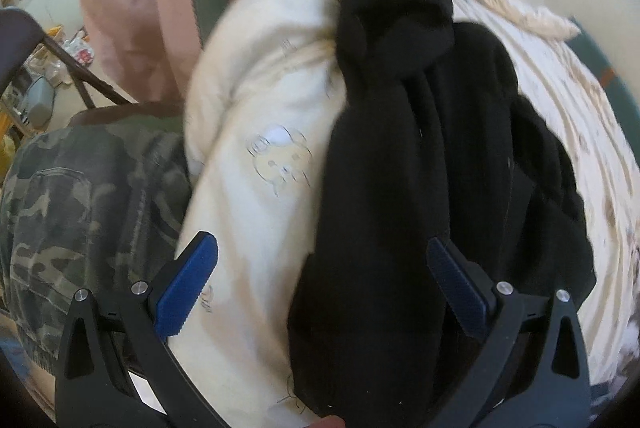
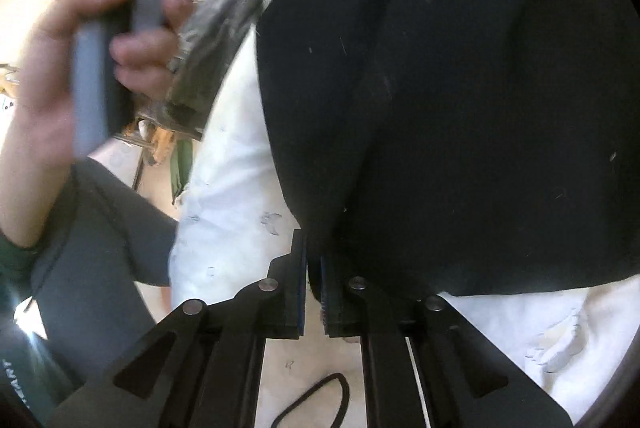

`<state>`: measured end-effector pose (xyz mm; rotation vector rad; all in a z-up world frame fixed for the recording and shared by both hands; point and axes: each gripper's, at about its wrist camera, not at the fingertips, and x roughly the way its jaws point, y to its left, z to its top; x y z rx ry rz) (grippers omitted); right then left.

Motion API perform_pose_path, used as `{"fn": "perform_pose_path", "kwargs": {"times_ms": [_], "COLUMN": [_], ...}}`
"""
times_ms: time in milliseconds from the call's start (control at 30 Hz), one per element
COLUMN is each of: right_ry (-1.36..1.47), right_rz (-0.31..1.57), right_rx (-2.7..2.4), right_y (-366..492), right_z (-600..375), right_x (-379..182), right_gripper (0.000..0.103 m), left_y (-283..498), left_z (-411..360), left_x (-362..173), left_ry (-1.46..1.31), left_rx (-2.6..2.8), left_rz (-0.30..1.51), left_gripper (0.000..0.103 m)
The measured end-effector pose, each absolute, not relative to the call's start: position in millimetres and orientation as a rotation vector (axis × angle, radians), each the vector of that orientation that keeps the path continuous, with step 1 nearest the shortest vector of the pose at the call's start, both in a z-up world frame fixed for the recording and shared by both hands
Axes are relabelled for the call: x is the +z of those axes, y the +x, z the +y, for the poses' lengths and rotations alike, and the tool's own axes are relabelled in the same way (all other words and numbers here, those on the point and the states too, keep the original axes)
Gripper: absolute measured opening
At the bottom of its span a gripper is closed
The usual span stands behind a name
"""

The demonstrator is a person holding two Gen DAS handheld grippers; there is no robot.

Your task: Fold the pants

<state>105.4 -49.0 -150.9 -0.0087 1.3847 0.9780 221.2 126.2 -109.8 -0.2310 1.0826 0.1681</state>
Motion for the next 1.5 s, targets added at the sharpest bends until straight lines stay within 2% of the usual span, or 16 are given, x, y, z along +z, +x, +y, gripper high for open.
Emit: {"fn": "perform_pose_path", "kwargs": {"times_ms": [133, 200, 233, 267, 300, 333, 367, 500, 667, 700, 733, 767, 900, 1100, 1300, 1500], "right_ry": [0.022, 0.058, 0.083, 0.113, 0.143, 0.181, 0.216, 0.399, 0.586, 0.608, 0.610, 0.588, 0.499, 0.494, 0.500, 0.507], "right_rz": [1.314, 1.276, 1.251, 1.229, 1.200, 1.163, 1.136, 1.147, 1.241, 1.219, 1.200, 1.188, 1.127, 1.258, 1.361, 1.577], "right_rx": [0.893, 0.802, 0.738, 0.664, 0.581, 0.508, 0.437, 0.149, 0.186, 0.220, 0.269, 0.284, 0.399, 0.742, 1.060, 0.938], "right_y": [125, 140, 149, 160, 170, 179, 185, 216, 232, 230, 226, 222, 185, 97, 22, 18], "right_z": [-83, -115, -134, -151, -172, -190, -208, -269, -275, -271, -264, -257, -226, -150, -69, -42], "right_x": [-117, -105, -101, -101, -100, -101, -104, -143, -188, -189, -183, -178, -134, -110, -117, -187], "right_gripper": [0.008, 0.015, 0.022, 0.045, 0.073, 0.079, 0.080, 0.080, 0.077, 0.056, 0.041, 0.015, 0.012, 0.010, 0.010, 0.017], "left_y": [220, 221, 221, 221, 220, 219, 219, 215, 210, 208, 207, 205, 202, 198, 188, 176], "left_z": [120, 121, 122, 123, 123, 123, 123, 119, 111, 110, 108, 106, 104, 105, 107, 116], "left_x": [-114, -113, -112, -112, -112, -111, -111, -109, -107, -106, -106, -105, -99, -81, -65, -72], "left_ry": [-0.176, -0.181, -0.193, -0.198, -0.204, -0.206, -0.206, -0.191, -0.175, -0.163, -0.153, -0.137, -0.123, -0.142, -0.147, -0.188], "left_rx": [0.189, 0.188, 0.188, 0.188, 0.188, 0.187, 0.186, 0.181, 0.167, 0.168, 0.168, 0.168, 0.168, 0.173, 0.172, 0.196], "left_rz": [1.080, 1.076, 1.074, 1.074, 1.072, 1.068, 1.065, 1.044, 1.032, 1.029, 1.026, 1.022, 1.001, 0.956, 0.925, 0.974], "left_gripper": [0.103, 0.103, 0.103, 0.103, 0.103, 0.103, 0.103, 0.103, 0.103, 0.103, 0.103, 0.103, 0.103, 0.103, 0.103, 0.103]}}
